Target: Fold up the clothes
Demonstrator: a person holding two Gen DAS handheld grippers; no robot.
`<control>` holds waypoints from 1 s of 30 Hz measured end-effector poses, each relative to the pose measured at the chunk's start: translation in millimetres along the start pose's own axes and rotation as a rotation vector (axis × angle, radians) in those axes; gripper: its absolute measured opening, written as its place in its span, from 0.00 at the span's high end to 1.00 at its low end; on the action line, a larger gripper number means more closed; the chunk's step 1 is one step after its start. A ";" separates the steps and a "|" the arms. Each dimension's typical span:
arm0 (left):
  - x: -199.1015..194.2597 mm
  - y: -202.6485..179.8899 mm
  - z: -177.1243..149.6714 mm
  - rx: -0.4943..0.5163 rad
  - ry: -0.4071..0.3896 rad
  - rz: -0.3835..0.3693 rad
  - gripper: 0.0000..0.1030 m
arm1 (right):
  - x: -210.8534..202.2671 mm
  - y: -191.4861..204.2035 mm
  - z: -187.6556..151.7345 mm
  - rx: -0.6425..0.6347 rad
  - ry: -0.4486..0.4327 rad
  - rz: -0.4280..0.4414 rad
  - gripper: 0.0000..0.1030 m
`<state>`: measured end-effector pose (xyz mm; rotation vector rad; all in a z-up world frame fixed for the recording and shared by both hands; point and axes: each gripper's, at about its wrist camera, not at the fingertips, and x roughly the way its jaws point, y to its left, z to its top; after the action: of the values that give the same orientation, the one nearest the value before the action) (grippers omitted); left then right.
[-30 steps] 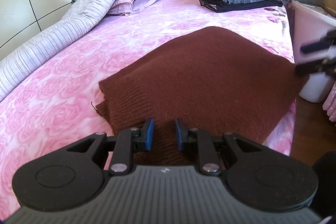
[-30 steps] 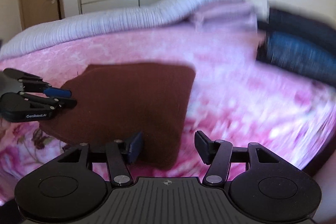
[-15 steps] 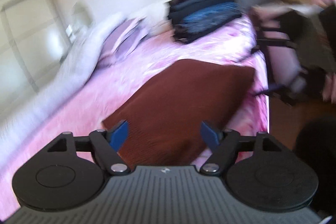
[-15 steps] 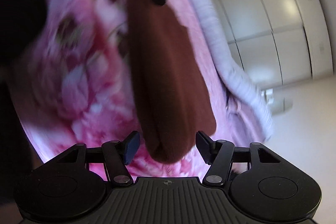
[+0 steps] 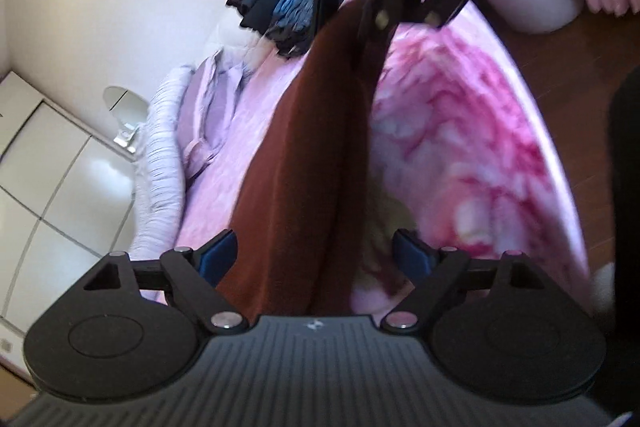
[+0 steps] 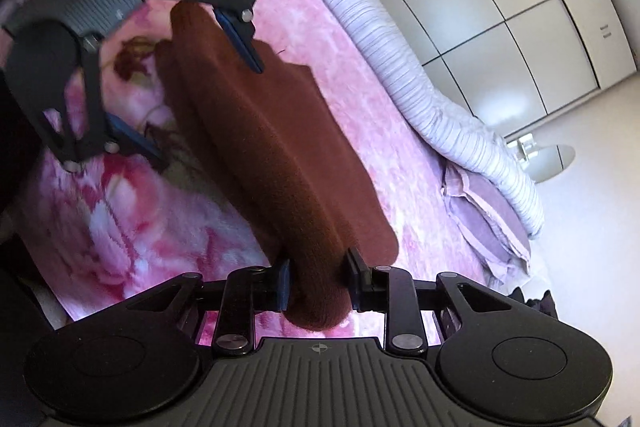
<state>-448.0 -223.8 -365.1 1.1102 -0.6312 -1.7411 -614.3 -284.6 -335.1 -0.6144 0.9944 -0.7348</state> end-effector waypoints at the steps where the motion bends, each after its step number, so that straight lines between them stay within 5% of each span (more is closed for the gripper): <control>1: 3.2 1.7 0.4 0.010 0.015 0.014 0.26 | -2.0 -1.5 0.2 0.010 0.000 0.001 0.74; 2: 6.8 4.2 -2.4 0.019 0.041 0.026 0.34 | -3.7 -1.0 0.4 0.022 0.002 0.000 0.74; 4: 13.9 9.2 -8.3 0.035 0.090 0.047 0.66 | -4.8 0.7 -1.5 0.041 0.010 -0.001 0.74; 6: 18.0 19.2 -16.4 -0.002 0.113 0.010 0.73 | -2.9 6.4 -4.8 0.045 0.021 0.002 0.73; 8: 17.4 24.7 -19.4 -0.018 0.109 -0.021 0.77 | -6.3 17.6 -7.8 0.019 0.017 -0.018 0.70; 12: 18.1 36.6 -18.2 -0.075 0.107 -0.066 0.79 | -16.0 58.6 -12.5 -0.045 -0.004 -0.117 0.39; 16: 18.0 53.1 -15.5 -0.166 0.109 -0.115 0.79 | -14.7 85.9 -4.1 -0.053 -0.041 -0.138 0.34; 23: 16.5 64.5 -15.1 -0.172 0.096 -0.157 0.78 | 22.9 76.2 2.7 -0.066 0.008 -0.231 0.35; 27: 15.8 54.2 -14.9 -0.064 0.086 -0.167 0.78 | 31.4 69.6 -10.9 -0.166 0.040 -0.205 0.68; 30: 11.5 53.8 -11.8 0.053 0.069 -0.143 0.79 | 16.5 54.7 -8.3 -0.151 0.013 -0.184 0.73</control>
<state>-415.7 -256.2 -332.4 1.2739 -0.5698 -1.8072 -601.6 -265.2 -388.0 -0.8416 1.0200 -0.8307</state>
